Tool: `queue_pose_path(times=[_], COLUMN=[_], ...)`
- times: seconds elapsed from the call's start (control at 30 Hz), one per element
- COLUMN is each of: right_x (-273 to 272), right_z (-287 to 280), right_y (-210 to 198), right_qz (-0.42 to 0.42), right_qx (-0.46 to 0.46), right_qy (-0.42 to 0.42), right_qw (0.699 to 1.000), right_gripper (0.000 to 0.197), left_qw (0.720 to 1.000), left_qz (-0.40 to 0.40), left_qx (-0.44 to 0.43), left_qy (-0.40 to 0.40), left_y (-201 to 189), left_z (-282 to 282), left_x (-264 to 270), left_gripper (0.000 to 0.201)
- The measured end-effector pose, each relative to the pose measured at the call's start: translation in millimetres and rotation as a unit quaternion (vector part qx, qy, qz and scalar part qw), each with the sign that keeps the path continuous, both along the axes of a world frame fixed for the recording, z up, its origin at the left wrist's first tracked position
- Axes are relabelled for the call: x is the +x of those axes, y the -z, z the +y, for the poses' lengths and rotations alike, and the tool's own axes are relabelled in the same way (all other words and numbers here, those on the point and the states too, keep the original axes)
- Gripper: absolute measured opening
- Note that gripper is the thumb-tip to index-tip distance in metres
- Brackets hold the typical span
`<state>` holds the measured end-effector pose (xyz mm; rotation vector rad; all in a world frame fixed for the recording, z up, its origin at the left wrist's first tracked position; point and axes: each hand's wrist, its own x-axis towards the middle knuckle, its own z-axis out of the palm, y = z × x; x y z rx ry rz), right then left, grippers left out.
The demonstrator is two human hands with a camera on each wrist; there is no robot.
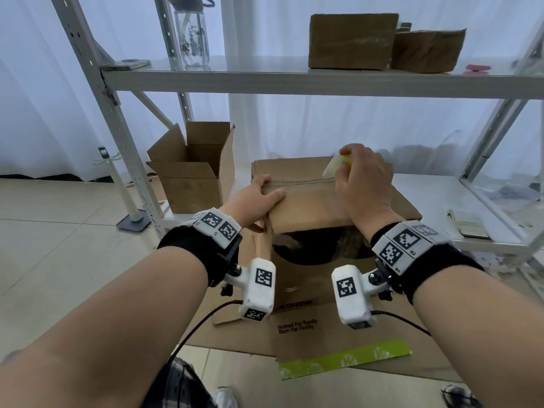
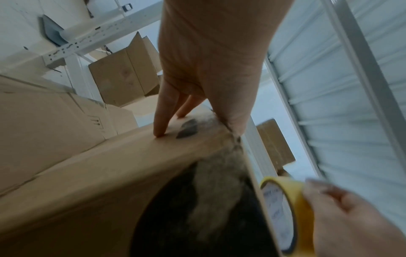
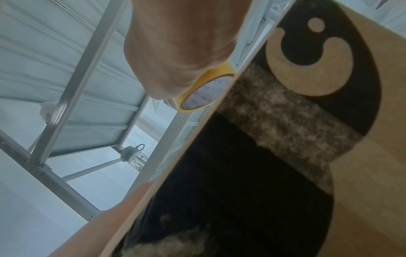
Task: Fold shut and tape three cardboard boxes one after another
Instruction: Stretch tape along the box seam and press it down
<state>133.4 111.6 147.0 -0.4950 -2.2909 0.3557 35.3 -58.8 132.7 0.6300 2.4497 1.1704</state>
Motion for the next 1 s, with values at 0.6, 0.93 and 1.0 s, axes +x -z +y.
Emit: queue_pose_path(times=[0.6, 0.93, 1.0], right_x=[24.5, 19.4, 20.1], right_z=[-2.7, 3.5, -0.8], right_y=[22.6, 26.2, 29.9], right_qz=[0.021, 0.035, 0.055], right_qx=[0.069, 0.026, 0.026], right_qy=[0.004, 0.018, 0.009], right_qw=[0.997, 0.999, 0.998], right_gripper=[0.019, 0.018, 0.018], left_qw=[0.992, 0.997, 0.996], left_qz=[0.117, 0.051, 0.052], left_qx=[-0.02, 0.015, 0.029], left_qy=[0.039, 0.056, 0.064], left_y=[5.0, 12.2, 14.9], left_z=[6.2, 22.5, 24.1], left_x=[-34.6, -55.7, -49.3], left_gripper=[0.048, 0.075, 0.066])
